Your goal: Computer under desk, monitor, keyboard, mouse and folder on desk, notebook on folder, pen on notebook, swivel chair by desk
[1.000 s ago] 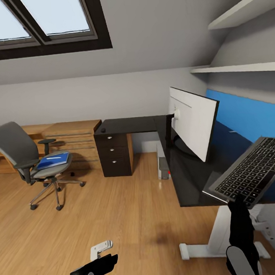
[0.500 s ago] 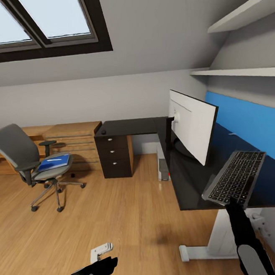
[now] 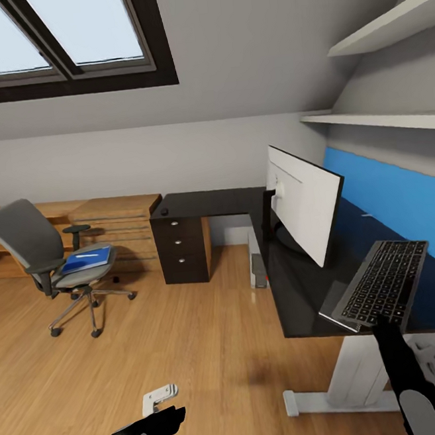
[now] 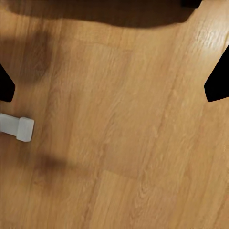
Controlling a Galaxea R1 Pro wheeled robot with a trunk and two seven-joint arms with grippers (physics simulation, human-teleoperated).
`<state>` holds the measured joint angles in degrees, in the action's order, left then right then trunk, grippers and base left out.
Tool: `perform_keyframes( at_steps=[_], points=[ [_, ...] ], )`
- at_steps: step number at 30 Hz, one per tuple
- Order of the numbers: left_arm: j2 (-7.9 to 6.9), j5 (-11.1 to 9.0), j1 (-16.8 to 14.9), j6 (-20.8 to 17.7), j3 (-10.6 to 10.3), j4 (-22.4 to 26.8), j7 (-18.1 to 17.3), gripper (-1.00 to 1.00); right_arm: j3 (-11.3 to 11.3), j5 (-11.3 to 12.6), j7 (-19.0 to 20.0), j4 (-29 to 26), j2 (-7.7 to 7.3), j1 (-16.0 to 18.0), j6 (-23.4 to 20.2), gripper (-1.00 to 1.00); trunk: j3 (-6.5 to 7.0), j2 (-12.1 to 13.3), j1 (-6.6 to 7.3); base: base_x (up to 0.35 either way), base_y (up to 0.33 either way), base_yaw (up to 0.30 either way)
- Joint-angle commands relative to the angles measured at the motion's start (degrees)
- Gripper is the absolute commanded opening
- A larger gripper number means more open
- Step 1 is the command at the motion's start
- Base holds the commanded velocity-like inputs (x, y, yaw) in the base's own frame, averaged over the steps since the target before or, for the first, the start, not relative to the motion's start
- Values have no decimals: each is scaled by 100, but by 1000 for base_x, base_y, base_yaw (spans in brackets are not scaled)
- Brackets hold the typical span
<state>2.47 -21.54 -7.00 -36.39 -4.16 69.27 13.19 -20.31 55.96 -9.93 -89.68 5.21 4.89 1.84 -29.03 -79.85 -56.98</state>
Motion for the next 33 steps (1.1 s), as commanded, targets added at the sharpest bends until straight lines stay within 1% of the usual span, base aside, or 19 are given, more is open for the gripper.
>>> perform_keyframes(
  at_steps=[1,2,12,16,19,20,23,28,33],
  points=[
    [-1,-60,-3,-17,-6,7,52,100,-1,57,-12,-4,7,4,15,-100,12,38,23,0,0,0],
    [-1,-60,-3,-17,-6,7,52,100,3,60,-5,4,13,4,10,-100,30,78,45,0,0,0],
    [-1,-55,-3,-17,-6,7,52,100,31,40,0,54,-6,4,-15,-100,30,78,45,0,0,0],
    [0,-57,-3,-17,-6,7,52,100,37,44,3,63,22,4,2,-100,30,78,45,0,0,0],
    [1,-60,-3,-17,-6,7,42,100,102,40,0,73,31,4,16,-100,30,78,45,0,0,0],
    [-1,-69,-3,-1,-6,30,25,100,122,47,6,164,32,4,24,-100,30,78,45,0,0,-91],
    [5,-69,-3,0,-13,33,25,100,123,47,8,188,32,4,26,-100,30,78,45,-19,19,-189],
    [8,-61,-3,0,-32,34,23,100,124,39,5,206,32,4,42,-100,30,78,45,-192,276,-265],
    [8,-61,-3,0,-32,34,24,100,124,30,-6,206,32,4,44,-100,30,78,45,-42,244,-266]
  ],
)
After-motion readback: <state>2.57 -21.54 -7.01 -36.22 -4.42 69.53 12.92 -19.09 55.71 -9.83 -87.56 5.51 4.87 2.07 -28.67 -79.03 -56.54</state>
